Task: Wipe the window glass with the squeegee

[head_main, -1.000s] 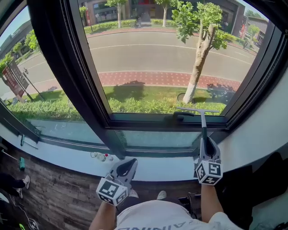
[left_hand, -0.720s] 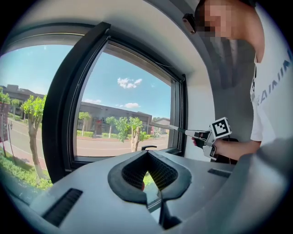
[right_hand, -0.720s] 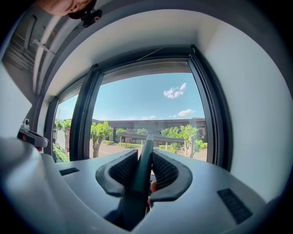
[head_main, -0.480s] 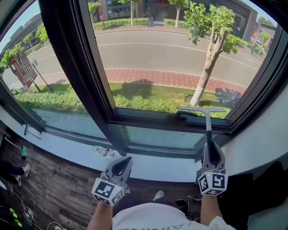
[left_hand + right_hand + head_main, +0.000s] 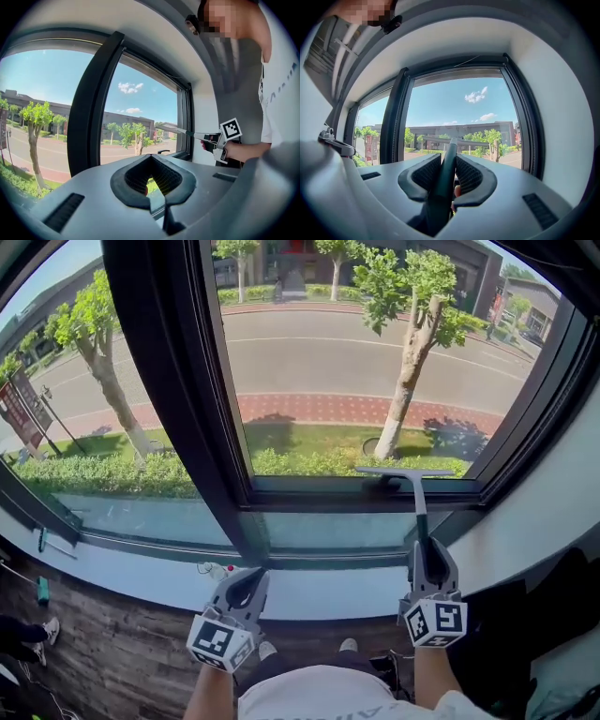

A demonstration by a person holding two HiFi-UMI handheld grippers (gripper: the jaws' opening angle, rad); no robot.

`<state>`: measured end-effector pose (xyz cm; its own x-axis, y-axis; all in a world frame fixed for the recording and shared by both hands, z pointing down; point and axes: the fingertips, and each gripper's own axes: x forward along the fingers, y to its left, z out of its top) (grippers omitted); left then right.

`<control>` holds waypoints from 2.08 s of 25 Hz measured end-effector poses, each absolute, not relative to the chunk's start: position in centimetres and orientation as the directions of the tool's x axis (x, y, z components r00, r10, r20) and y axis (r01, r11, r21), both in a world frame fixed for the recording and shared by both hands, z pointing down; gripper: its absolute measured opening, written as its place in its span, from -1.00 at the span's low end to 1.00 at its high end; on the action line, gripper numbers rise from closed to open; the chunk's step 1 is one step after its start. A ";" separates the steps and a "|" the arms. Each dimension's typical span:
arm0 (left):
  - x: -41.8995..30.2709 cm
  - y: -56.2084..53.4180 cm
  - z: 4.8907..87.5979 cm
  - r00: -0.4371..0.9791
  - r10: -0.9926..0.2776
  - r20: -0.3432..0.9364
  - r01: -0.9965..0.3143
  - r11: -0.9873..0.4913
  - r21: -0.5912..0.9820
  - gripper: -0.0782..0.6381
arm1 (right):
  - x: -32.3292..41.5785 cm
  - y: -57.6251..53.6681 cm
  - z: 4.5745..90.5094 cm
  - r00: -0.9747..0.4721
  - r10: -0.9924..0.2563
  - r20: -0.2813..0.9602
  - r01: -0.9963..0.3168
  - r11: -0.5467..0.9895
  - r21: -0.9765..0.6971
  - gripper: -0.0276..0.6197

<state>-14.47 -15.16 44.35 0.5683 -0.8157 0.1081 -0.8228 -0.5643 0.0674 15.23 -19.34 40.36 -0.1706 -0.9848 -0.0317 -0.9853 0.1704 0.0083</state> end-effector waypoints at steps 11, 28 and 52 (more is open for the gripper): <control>-24.4 -15.5 45.0 0.655 -0.744 0.131 -0.753 -0.657 0.034 -0.74 | 5.6 -19.0 35.6 -0.075 -0.988 -0.138 -0.997 0.072 0.026 -0.61; -21.2 -14.6 45.0 0.707 -0.698 0.118 -0.707 -0.702 0.086 -0.74 | 4.8 -32.6 5.5 -0.046 -0.870 -0.491 -0.988 -0.033 0.150 -0.61; -21.0 -14.2 44.9 0.669 -0.733 0.118 -0.743 -0.661 0.105 -0.74 | 3.0 -33.6 4.1 -0.125 -0.848 -0.515 -0.978 0.017 0.208 -0.61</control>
<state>-21.04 -14.20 44.88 0.6695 -0.7334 0.1177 -0.7428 -0.6612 0.1051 2.96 -33.62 4.07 -0.1246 -0.8481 -0.5150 -0.9780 0.0173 0.2081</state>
